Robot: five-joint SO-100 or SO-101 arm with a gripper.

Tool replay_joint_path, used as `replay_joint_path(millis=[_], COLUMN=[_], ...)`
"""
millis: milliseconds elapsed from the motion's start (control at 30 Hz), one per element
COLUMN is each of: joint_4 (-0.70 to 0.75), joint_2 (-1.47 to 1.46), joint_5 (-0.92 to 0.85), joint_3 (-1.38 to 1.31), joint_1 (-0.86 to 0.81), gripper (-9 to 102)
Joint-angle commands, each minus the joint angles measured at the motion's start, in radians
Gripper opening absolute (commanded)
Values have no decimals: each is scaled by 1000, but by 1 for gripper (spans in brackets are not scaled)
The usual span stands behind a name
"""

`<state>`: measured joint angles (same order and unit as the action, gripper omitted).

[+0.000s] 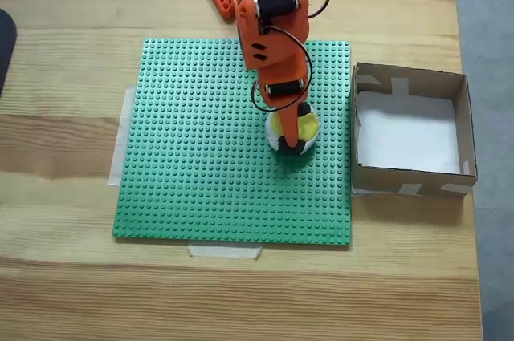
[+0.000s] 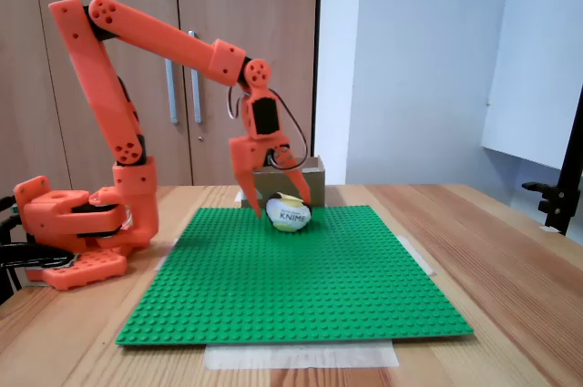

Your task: Pick the ball and put it in the box.

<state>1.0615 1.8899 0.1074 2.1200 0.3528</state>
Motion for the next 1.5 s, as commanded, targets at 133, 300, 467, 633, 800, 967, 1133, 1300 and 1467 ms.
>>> replay_joint_path(millis=[133,300,467,633,800,967,1133,1300,1467], joint_4=[-34,-63,-95,-124,-130,-149,-149,-117,-83], joint_2=[80,80,81,91,98,118,135,135,135], joint_5=[26,54,55,51,46,35,26,32,31], joint_3=[-49,-49,-41,-34,-32,-20,-32,-81,-140], joint_1=[-9,-9,-9,-15,-20,-21,-25,-25,-26], gripper=[36,32,28,18,8,3,-1,-1,-1])
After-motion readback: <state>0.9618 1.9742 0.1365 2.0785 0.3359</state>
